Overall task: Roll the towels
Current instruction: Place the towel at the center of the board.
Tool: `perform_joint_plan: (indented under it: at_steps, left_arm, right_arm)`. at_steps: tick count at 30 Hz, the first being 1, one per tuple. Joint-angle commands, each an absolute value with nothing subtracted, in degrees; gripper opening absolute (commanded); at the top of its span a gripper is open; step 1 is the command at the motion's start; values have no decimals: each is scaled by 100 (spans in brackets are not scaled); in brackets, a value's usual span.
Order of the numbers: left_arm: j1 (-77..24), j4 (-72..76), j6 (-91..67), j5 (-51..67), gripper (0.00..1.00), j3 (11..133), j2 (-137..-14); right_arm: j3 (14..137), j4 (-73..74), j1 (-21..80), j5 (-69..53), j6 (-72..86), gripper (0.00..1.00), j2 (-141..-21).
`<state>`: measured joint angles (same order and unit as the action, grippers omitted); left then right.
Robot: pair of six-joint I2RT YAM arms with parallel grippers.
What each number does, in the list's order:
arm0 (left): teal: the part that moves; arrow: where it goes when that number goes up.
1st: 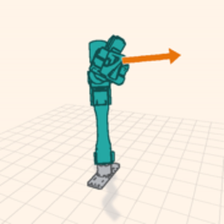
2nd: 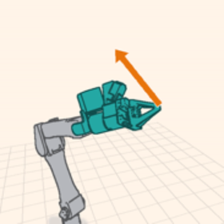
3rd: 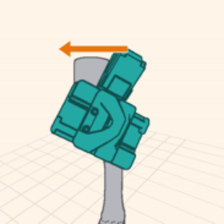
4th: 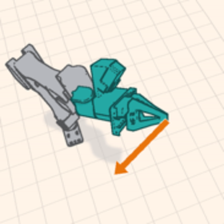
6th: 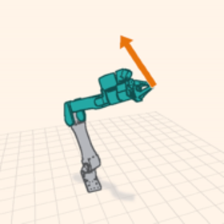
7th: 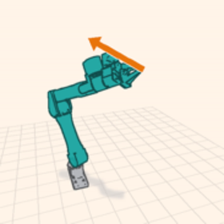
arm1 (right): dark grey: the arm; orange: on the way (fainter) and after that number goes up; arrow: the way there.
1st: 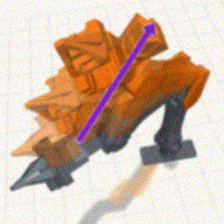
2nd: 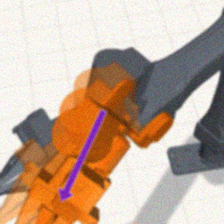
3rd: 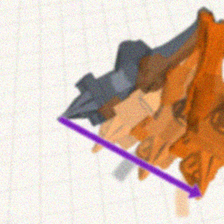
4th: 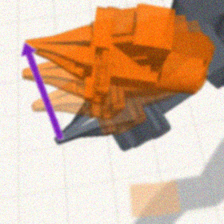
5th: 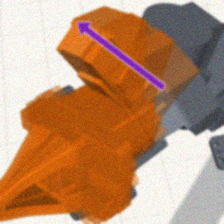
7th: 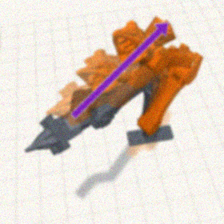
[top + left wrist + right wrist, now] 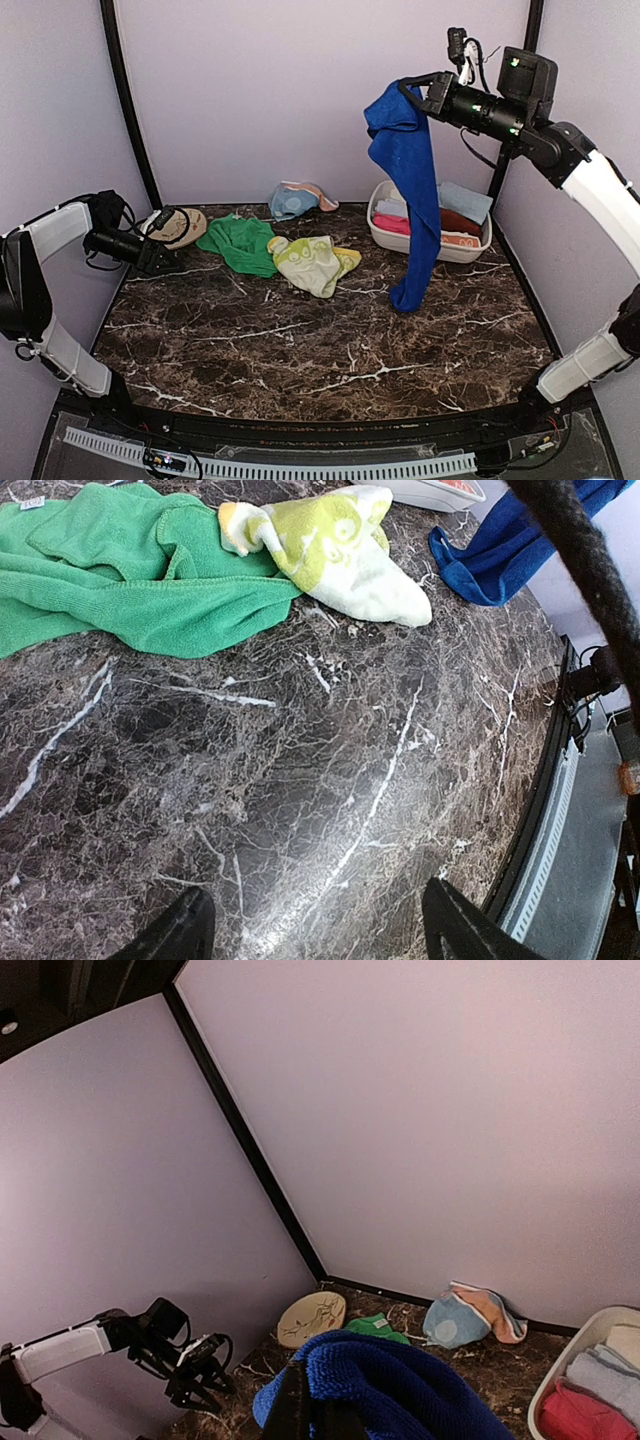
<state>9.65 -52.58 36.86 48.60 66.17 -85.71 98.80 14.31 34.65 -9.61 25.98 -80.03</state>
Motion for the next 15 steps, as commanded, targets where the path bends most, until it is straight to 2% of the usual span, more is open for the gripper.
perform_joint_plan:
  at_steps: [1, 5, 11, 15]
  left_arm:
    - [993, -5482, 3751, 4980, 73, 6712, -8499]
    - [995, -5571, 3712, 5135, 74, 6794, -8554]
    - [999, -5651, 3620, 5258, 74, 6837, -8508]
    - [1002, -5638, 3585, 5291, 74, 6799, -8359]
  right_arm:
    - [10129, 1412, 4130, -893, 2601, 0, -8081]
    - [10344, 1244, 4954, -1084, 2746, 0, -8726]
    - [11586, 903, 6014, -1513, 3019, 0, -10025]
    - [12162, 750, 6387, -1768, 3157, 0, -10402]
